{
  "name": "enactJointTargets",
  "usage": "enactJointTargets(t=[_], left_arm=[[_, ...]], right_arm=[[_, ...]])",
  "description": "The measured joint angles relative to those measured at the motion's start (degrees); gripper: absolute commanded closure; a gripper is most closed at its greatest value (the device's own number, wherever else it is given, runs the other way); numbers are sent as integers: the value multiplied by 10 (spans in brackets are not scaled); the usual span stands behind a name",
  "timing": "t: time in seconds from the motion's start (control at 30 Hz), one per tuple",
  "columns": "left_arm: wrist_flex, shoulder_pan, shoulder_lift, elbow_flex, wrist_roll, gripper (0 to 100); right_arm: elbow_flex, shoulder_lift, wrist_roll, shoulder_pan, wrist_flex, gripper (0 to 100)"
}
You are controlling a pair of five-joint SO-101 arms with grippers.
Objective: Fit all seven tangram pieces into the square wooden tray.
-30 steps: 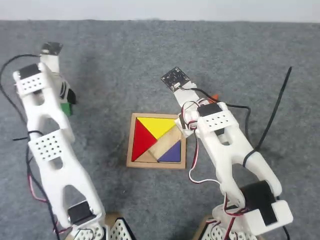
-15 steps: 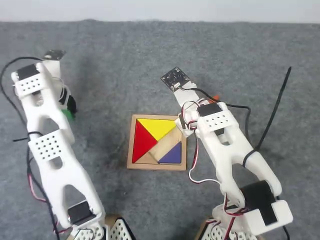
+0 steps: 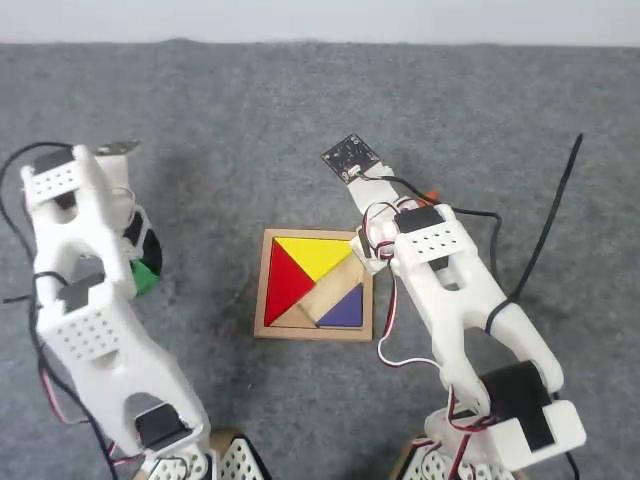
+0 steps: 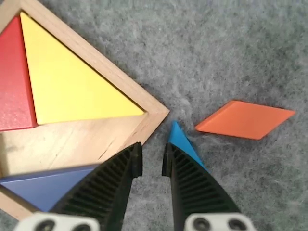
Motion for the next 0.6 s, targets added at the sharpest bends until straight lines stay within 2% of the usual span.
enactJointTargets(t=[0.2,0.33,0.6], left_arm=[[-11,-14,-83,43,1,839],[-10,-14,-122,61,-8,758],[-52,-14,-134,90,-170,756]], right_arm=[[0,0,0,0,0,905],[0,0,0,0,0,905],[0,0,0,0,0,905]])
